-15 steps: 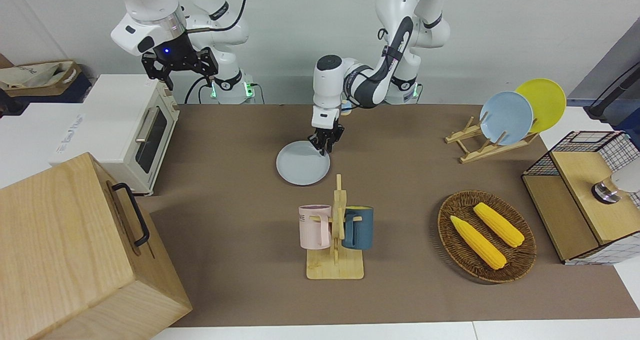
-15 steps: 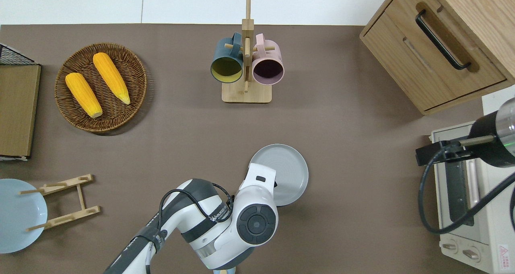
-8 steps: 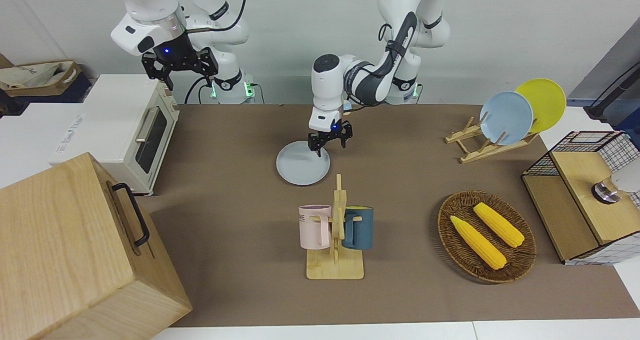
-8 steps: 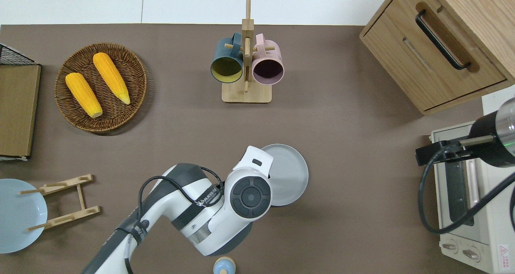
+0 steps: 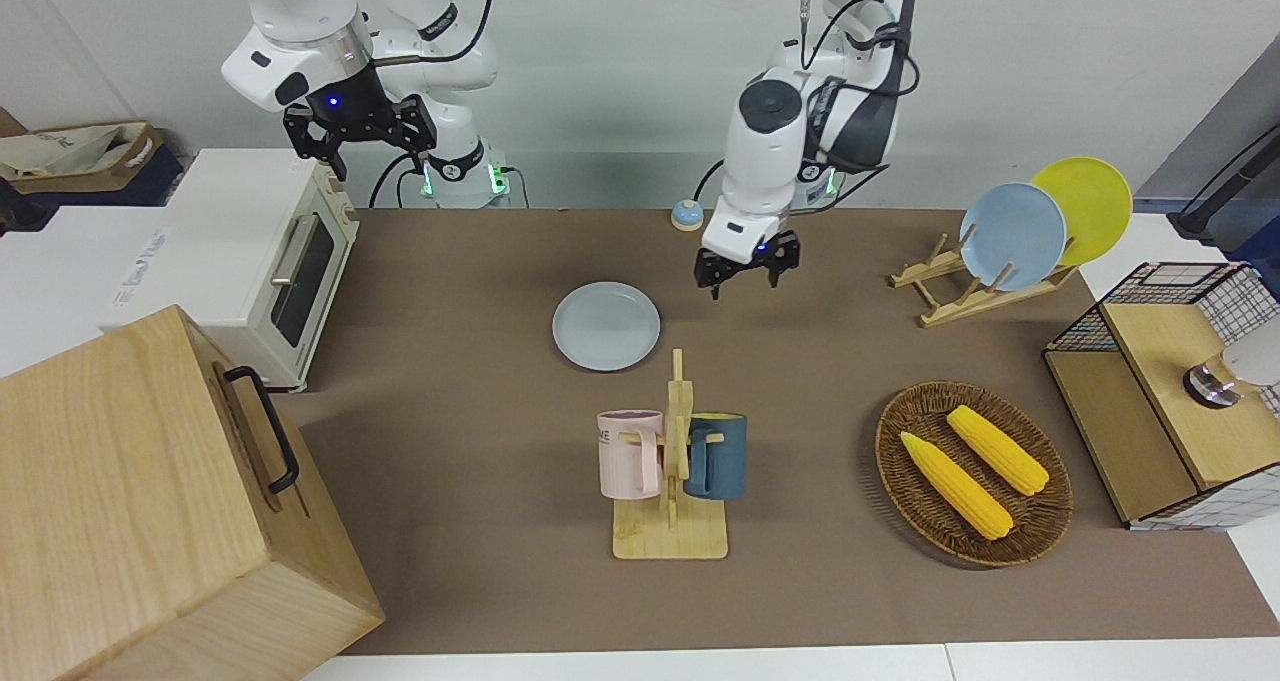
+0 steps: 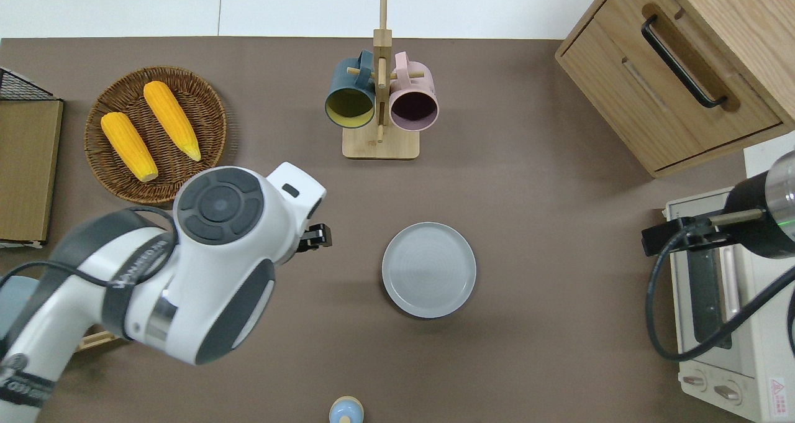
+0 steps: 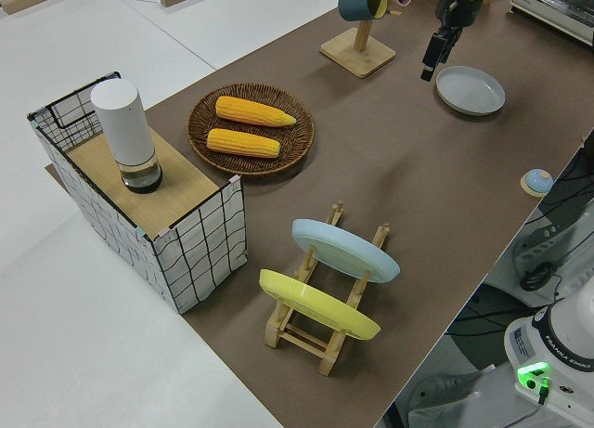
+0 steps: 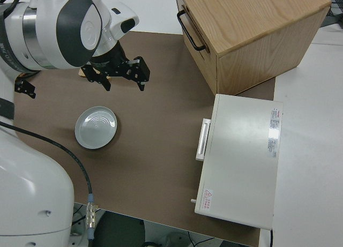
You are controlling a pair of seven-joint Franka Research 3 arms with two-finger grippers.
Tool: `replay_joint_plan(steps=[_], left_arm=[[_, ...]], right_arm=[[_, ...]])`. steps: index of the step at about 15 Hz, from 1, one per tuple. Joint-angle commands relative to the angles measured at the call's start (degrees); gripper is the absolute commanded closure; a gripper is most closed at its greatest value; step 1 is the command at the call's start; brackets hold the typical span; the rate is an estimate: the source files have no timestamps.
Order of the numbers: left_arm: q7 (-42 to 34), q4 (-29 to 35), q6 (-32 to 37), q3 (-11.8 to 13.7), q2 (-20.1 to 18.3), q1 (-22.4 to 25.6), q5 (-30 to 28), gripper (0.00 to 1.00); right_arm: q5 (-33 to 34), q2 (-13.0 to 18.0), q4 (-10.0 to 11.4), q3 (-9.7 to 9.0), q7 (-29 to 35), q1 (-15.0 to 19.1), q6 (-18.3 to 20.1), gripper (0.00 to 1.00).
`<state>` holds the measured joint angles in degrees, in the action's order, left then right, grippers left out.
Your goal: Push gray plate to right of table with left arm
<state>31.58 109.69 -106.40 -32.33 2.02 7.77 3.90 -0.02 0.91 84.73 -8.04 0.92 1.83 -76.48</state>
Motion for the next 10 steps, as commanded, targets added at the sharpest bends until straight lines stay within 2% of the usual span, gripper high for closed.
replay_joint_plan(steps=[1,6,10], left_arm=[[-13.0,-6.1,10.1,-0.2,-2.7,7.7,-2.6,0.00],[-23.0,-16.0,19.1,-0.2,-3.5,14.9,-3.5,0.00],[-23.8,-21.0,22.8,-0.1,-3.5,16.8,-3.6,0.00]], right_arm=[[-0.2,0.1,-0.5,-0.92,0.7,1.1,0.9,0.017],[-0.2,0.1,-0.5,-0.92,0.7,1.1,0.9,0.017],[-0.2,0.1,-0.5,-0.92,0.7,1.1,0.9,0.017]])
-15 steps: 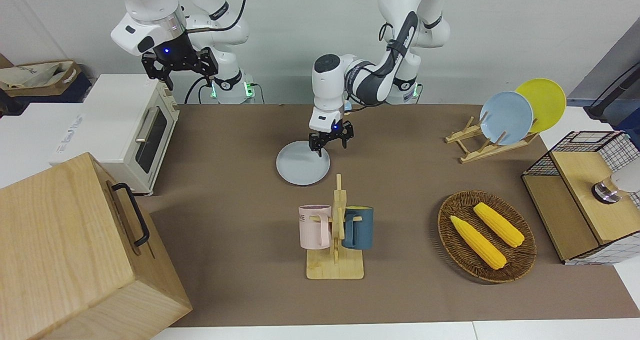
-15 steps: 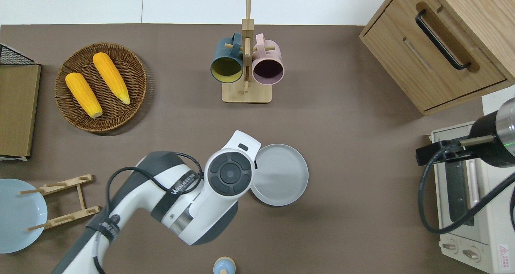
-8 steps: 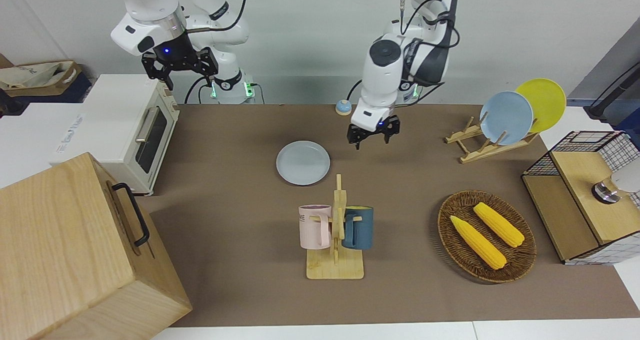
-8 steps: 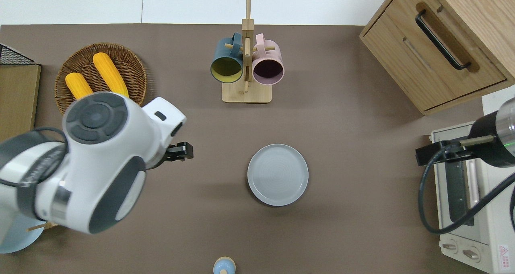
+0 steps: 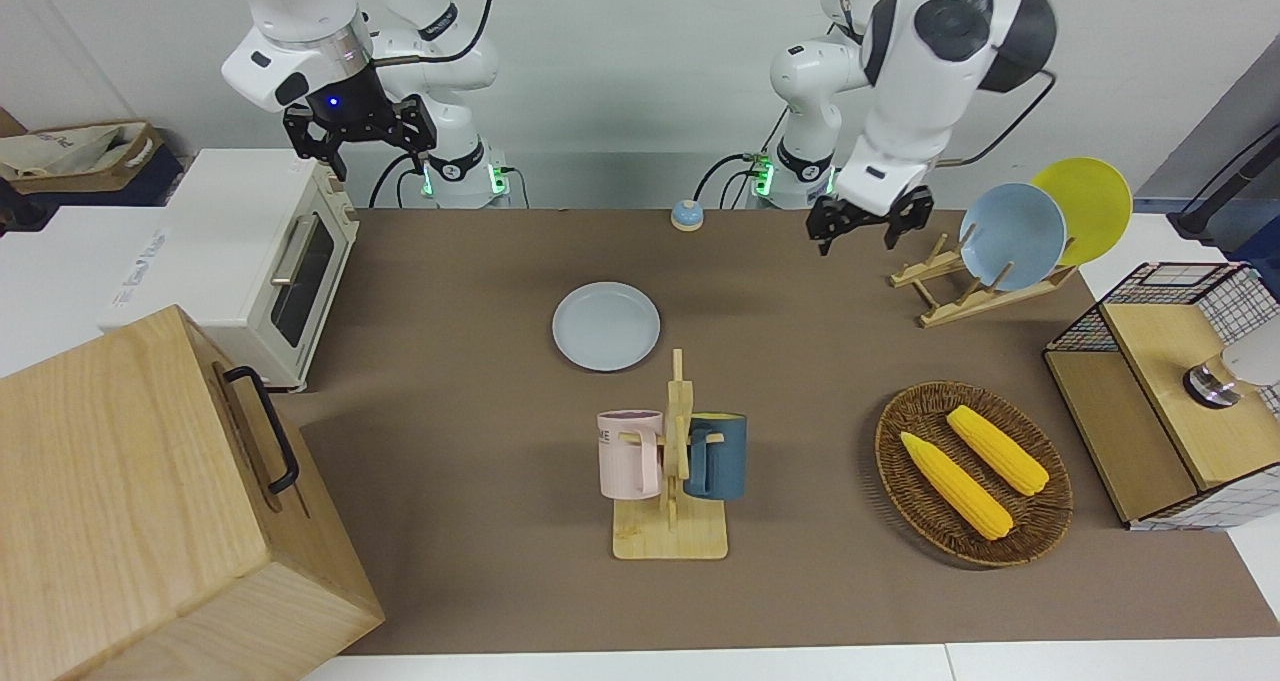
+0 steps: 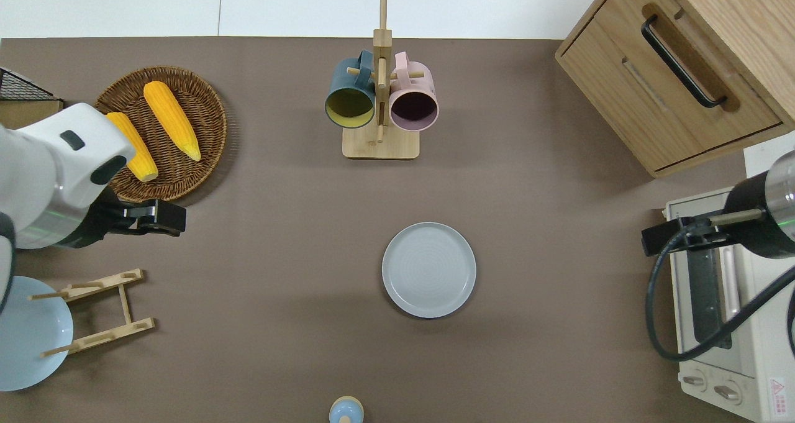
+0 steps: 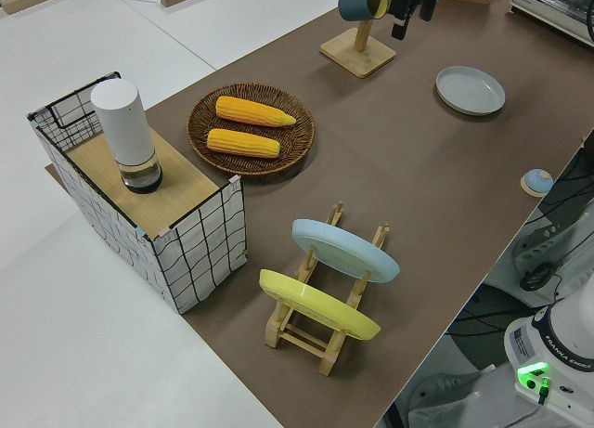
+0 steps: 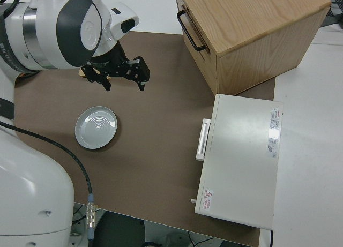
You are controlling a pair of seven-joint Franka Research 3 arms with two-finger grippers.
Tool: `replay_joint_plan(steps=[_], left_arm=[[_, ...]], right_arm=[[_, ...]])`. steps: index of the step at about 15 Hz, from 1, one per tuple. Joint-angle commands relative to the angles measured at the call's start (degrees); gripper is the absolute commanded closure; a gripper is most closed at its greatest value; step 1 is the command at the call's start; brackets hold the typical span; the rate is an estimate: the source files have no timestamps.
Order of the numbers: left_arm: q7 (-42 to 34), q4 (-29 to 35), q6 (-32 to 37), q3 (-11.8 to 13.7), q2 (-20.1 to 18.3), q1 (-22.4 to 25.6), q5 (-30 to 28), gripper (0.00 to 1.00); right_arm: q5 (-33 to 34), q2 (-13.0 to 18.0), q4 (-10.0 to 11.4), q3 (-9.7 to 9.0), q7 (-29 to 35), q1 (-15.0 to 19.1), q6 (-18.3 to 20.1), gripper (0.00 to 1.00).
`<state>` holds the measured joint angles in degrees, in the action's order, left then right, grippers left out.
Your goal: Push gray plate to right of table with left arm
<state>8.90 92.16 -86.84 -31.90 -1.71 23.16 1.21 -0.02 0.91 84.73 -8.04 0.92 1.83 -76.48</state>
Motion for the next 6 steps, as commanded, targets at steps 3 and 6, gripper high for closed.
replay_joint_plan(steps=[3,6], left_arm=[[-1.7,-4.1,3.5,-0.5,0.2,2.2,-0.6,0.00],[-2.6,-4.1,3.4,-0.1,0.2,2.3,-0.9,0.00]], right_arm=[[-0.2,0.1,-0.5,-0.92,0.7,1.1,0.9,0.017],[-0.2,0.1,-0.5,-0.92,0.7,1.1,0.9,0.017]])
